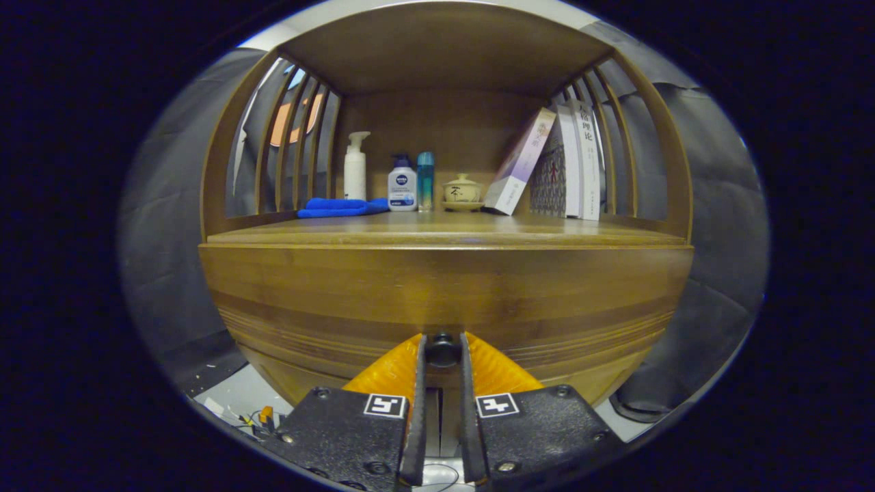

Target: Pull open the drawer, take out the items inside it, and place them on the countertop above the cabinet.

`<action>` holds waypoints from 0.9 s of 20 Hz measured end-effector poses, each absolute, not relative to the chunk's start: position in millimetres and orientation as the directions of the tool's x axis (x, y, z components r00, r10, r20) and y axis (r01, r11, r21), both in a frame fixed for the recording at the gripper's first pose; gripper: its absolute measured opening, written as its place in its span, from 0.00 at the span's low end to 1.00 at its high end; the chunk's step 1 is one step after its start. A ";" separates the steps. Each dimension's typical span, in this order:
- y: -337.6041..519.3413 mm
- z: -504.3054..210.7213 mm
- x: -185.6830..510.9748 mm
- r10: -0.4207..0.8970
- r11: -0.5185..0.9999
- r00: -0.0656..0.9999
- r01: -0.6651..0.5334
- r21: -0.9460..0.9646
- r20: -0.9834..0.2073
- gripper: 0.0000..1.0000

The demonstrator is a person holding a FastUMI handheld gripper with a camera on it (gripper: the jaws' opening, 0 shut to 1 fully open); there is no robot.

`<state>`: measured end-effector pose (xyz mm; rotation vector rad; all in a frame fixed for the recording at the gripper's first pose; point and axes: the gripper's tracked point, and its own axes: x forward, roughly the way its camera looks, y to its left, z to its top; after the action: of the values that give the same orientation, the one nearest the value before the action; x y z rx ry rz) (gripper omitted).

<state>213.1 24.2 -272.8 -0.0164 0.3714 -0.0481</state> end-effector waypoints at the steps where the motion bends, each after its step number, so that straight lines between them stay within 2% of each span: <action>1: 24.5 -272.7 212.2 -0.044 0.999 0.928 0.042 -0.014 -0.370 0.24; 18: 25.5 -264.2 117.7 -0.023 1.000 0.913 0.014 -0.027 -0.408 0.24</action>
<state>117.7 25.5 -264.2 -0.0237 0.4208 -0.0190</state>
